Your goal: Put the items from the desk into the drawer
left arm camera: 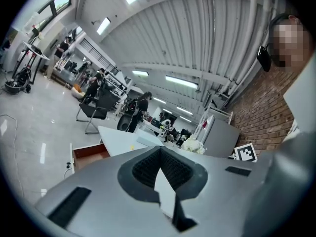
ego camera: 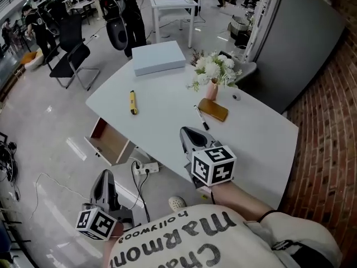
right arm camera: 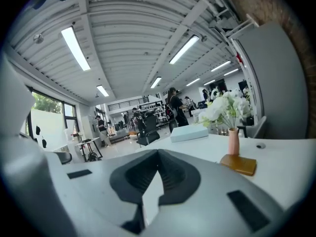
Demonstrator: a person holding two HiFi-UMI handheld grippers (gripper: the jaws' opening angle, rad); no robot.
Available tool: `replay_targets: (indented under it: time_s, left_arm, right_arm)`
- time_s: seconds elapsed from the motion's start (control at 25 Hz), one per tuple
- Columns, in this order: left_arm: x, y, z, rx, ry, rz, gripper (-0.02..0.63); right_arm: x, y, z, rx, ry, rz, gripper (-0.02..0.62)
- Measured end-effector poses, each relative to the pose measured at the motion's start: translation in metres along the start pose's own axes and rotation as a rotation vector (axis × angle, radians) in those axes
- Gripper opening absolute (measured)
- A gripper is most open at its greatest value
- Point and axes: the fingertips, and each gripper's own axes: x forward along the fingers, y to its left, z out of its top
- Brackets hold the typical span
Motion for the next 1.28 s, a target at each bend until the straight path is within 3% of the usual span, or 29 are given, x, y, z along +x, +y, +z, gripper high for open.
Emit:
replay_targets:
  time_s: [0.4,0.64,0.92,1.12,1.28]
  left_arm:
    - [0.091,-0.008,-0.024,-0.036,0.060,-0.048,0.002]
    - [0.107,0.007,-0.044,-0.078,0.112,0.016,0.002]
    - [0.120,0.010,-0.055,-0.084,0.154,0.041,0.002]
    - [0.125,0.013,-0.049,-0.072,0.147,0.061,0.002]
    - [0.123,0.018,-0.050,-0.073,0.145,0.082,0.002]
  right_arm:
    - [0.029,-0.116,0.002,0.070,-0.017,-0.124,0.003]
    - [0.040,-0.181,-0.035,0.120,0.040,-0.211,0.003]
    - [0.054,-0.217,-0.080,0.155,0.158,-0.252,0.006]
    - [0.068,-0.228,-0.105,0.161,0.235,-0.258,0.058]
    - [0.076,-0.232,-0.123,0.170,0.295,-0.251,0.145]
